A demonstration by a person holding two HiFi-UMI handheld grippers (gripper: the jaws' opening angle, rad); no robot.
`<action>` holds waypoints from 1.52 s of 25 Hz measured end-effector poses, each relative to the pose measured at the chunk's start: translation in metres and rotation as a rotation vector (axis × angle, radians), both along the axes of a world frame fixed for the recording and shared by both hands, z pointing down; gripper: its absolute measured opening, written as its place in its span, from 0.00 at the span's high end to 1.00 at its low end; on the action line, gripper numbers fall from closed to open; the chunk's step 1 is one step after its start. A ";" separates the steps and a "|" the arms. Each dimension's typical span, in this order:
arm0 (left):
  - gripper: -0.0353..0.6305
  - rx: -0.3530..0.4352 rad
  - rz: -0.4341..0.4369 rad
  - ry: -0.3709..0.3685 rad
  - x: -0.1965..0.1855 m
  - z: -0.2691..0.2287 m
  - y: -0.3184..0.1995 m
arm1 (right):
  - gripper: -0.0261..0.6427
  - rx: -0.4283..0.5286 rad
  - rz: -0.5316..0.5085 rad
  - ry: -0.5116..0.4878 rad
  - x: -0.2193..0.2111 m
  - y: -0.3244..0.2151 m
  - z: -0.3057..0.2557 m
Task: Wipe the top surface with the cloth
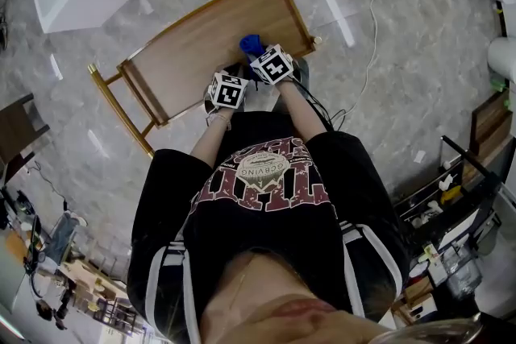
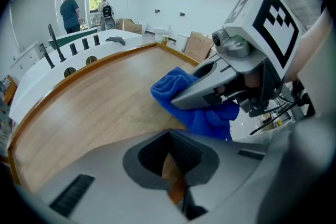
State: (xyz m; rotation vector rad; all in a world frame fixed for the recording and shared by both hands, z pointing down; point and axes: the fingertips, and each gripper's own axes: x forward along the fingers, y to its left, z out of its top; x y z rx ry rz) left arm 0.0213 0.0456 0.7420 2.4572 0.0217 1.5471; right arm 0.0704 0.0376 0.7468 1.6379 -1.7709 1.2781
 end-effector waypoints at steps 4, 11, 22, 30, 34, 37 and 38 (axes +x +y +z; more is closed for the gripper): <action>0.88 -0.004 0.021 0.007 0.007 -0.001 0.003 | 0.88 -0.013 0.026 0.016 0.012 0.007 -0.001; 0.88 -0.008 0.064 0.017 0.024 -0.002 0.014 | 0.88 -0.032 0.071 0.051 0.040 0.027 -0.003; 0.88 -0.030 0.139 0.020 0.049 0.000 0.034 | 0.88 -0.064 0.130 0.097 0.077 0.048 -0.004; 0.88 -0.031 0.173 0.015 0.059 0.004 0.042 | 0.88 -0.101 0.169 0.132 0.101 0.068 -0.006; 0.88 -0.033 0.183 0.013 0.062 0.005 0.041 | 0.88 -0.122 0.176 0.143 0.108 0.071 -0.008; 0.88 -0.037 0.189 0.010 0.063 0.005 0.040 | 0.88 -0.133 0.180 0.152 0.111 0.073 -0.008; 0.88 -0.037 0.193 0.010 0.062 0.005 0.041 | 0.88 -0.138 0.181 0.157 0.111 0.073 -0.008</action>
